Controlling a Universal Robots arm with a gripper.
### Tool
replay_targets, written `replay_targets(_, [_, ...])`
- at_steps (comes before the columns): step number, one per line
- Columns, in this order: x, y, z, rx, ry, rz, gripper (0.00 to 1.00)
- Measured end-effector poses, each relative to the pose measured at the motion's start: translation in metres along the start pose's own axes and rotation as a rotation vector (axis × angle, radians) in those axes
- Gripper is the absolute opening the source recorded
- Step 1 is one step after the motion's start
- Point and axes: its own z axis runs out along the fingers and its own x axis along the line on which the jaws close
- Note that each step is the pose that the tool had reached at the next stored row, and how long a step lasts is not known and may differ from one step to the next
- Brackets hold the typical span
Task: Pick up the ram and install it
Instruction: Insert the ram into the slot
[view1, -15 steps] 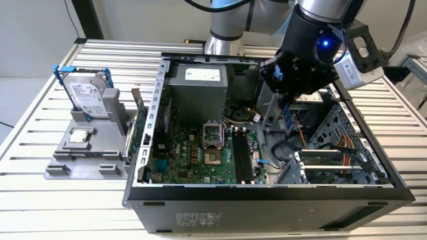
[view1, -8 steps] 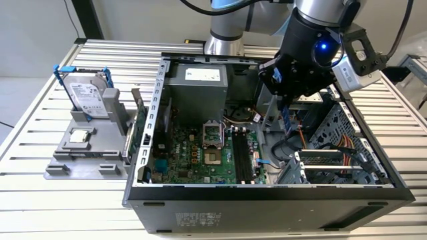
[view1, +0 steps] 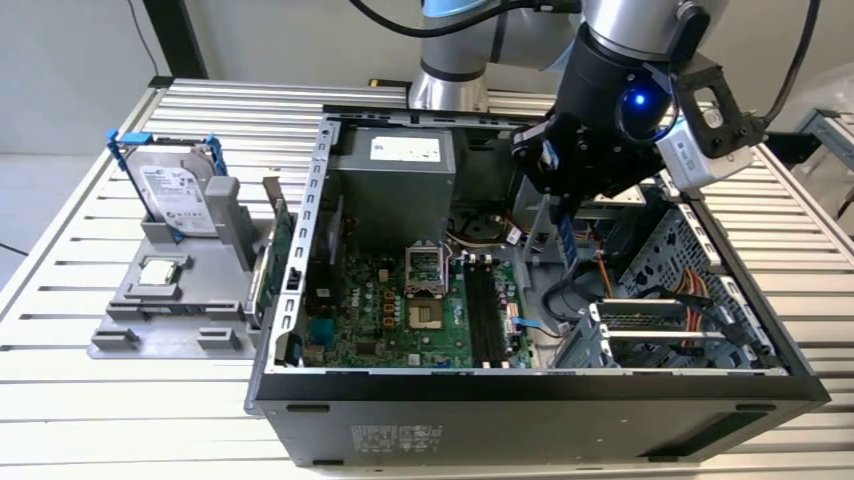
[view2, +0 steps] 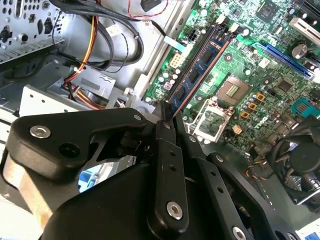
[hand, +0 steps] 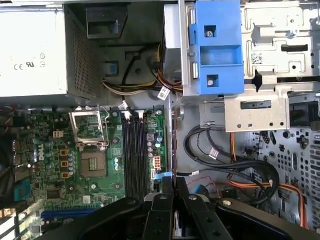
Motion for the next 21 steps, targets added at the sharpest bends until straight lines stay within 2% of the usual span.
replay_targets(5, [0.0006, -0.0002, 0.0028, 0.0006, 0.0000, 0.000, 0.00])
replay_targets(21, [0.0007, -0.0003, 0.0056, 0.0008, -0.0002, 0.000, 0.00])
